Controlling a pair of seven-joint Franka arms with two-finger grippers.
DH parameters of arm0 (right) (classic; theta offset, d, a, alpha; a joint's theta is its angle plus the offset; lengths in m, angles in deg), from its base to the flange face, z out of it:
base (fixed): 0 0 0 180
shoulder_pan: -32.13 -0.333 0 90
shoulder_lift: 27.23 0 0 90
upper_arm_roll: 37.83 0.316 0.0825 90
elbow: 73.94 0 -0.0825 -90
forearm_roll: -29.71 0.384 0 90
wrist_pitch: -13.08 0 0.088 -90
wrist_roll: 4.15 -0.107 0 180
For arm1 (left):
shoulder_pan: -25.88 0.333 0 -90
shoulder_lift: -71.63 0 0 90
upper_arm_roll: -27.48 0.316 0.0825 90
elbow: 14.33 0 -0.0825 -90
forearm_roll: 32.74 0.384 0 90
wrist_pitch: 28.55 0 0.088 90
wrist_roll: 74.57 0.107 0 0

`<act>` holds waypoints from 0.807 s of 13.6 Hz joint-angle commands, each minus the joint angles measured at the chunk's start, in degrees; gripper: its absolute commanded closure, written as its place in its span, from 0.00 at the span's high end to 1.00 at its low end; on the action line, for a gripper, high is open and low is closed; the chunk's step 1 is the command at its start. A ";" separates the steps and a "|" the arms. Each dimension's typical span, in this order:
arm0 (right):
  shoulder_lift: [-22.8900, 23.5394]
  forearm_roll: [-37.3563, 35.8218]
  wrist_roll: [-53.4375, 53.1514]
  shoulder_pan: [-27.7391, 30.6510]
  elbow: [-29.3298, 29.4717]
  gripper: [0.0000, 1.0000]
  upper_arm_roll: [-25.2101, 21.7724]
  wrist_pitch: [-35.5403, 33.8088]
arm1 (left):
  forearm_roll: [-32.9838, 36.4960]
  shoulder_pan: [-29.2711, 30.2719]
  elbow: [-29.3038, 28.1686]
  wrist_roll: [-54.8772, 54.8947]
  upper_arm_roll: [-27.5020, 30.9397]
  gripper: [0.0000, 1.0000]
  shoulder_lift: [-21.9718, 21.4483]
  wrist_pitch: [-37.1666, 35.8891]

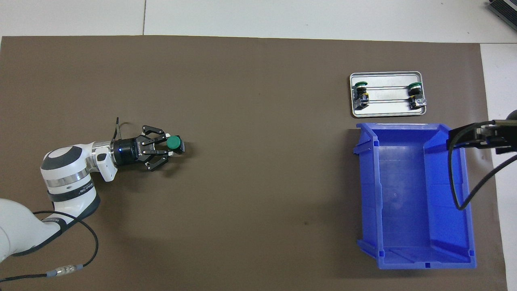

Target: Place and press button with both arms

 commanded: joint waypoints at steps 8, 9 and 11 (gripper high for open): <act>-0.95 1.19 1.38 0.89 -0.59 1.00 0.62 -0.45 | 3.41 0.44 -0.83 1.01 0.79 0.74 0.17 1.27; -0.95 1.19 1.38 0.89 -0.68 1.00 0.62 -0.45 | 3.49 0.44 -0.83 1.01 0.79 0.77 0.17 1.18; -0.95 1.19 1.38 0.89 -0.68 1.00 0.62 -0.36 | 3.49 0.53 -0.83 1.01 0.79 0.92 0.17 1.18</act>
